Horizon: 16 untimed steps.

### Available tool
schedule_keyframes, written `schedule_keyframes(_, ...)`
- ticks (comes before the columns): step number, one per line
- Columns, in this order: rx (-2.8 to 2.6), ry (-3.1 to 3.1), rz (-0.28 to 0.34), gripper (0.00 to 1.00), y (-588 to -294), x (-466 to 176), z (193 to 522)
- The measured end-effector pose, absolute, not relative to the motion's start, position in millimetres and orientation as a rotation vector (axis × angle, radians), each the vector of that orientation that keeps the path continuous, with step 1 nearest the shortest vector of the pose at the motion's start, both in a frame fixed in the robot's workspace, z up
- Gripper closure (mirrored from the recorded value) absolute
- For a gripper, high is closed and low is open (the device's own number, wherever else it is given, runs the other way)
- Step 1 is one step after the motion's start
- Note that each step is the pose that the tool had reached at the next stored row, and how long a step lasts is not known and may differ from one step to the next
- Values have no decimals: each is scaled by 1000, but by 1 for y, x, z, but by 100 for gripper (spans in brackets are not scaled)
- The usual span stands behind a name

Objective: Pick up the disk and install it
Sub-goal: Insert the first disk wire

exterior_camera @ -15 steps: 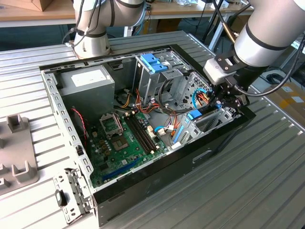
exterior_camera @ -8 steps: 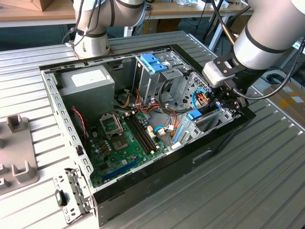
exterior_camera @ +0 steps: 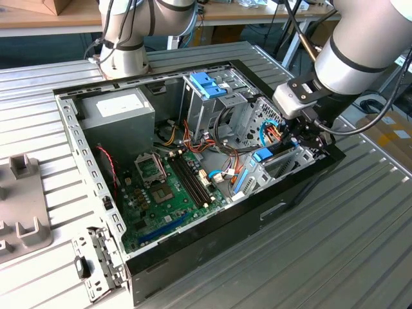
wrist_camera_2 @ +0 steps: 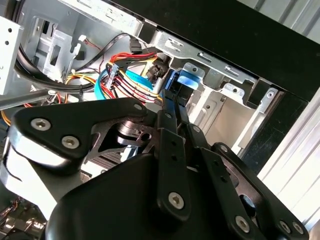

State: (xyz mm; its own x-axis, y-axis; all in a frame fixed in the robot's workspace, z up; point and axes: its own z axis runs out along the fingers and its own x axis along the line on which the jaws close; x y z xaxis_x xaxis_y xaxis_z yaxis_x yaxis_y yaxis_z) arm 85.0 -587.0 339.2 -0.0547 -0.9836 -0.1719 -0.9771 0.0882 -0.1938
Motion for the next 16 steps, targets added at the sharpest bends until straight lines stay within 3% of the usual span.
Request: schedule_keyframes(16, -1964, 2111, -41, 83, -587, 85, 337)
